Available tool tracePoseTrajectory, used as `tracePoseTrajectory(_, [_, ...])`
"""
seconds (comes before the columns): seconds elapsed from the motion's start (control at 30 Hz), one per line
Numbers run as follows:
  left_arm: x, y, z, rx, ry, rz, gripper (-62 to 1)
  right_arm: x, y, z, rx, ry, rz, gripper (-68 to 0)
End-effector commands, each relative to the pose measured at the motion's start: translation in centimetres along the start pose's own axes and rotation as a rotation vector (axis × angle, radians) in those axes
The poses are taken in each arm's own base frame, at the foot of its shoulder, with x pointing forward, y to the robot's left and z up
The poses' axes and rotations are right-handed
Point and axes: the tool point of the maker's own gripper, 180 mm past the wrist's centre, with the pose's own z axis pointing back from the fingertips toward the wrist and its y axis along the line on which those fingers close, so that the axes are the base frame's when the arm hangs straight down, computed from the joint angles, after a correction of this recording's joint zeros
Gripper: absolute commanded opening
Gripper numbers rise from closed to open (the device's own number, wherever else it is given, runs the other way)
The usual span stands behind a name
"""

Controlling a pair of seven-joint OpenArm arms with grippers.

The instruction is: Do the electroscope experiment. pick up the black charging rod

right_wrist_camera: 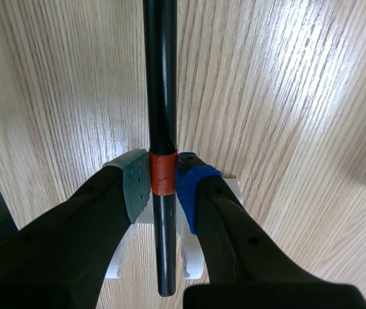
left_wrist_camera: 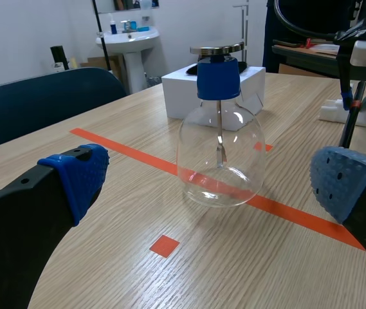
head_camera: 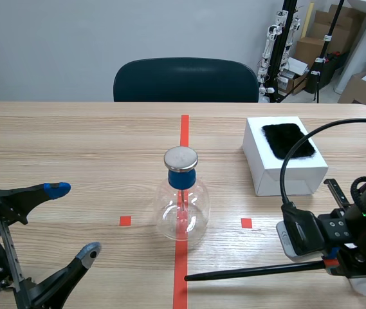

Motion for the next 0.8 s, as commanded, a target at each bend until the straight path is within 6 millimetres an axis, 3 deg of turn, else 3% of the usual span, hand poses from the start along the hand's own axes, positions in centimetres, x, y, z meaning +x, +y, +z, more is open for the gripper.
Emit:
tracePoseTrajectory(0.0, [0.7,0.5,-0.1,0.008,-0.029,-0.014,1.4,-0.6,-0.6,0.9,-0.021,0.008,-0.003,-66.9])
tracePoseTrajectory(0.2, [0.7,0.5,-0.1,0.008,-0.029,-0.014,1.4,-0.5,-0.5,2.1,-0.040,-0.025,0.010,-66.9])
tracePoseTrajectory(0.37, [0.7,0.5,-0.1,0.008,-0.029,-0.014,1.4,-0.7,-2.2,3.5,-0.103,-0.069,-0.029,-66.9])
tracePoseTrajectory(0.77, [0.7,0.5,-0.1,0.008,-0.029,-0.014,1.4,-1.6,-4.2,6.9,-0.289,-0.081,-0.060,-66.9])
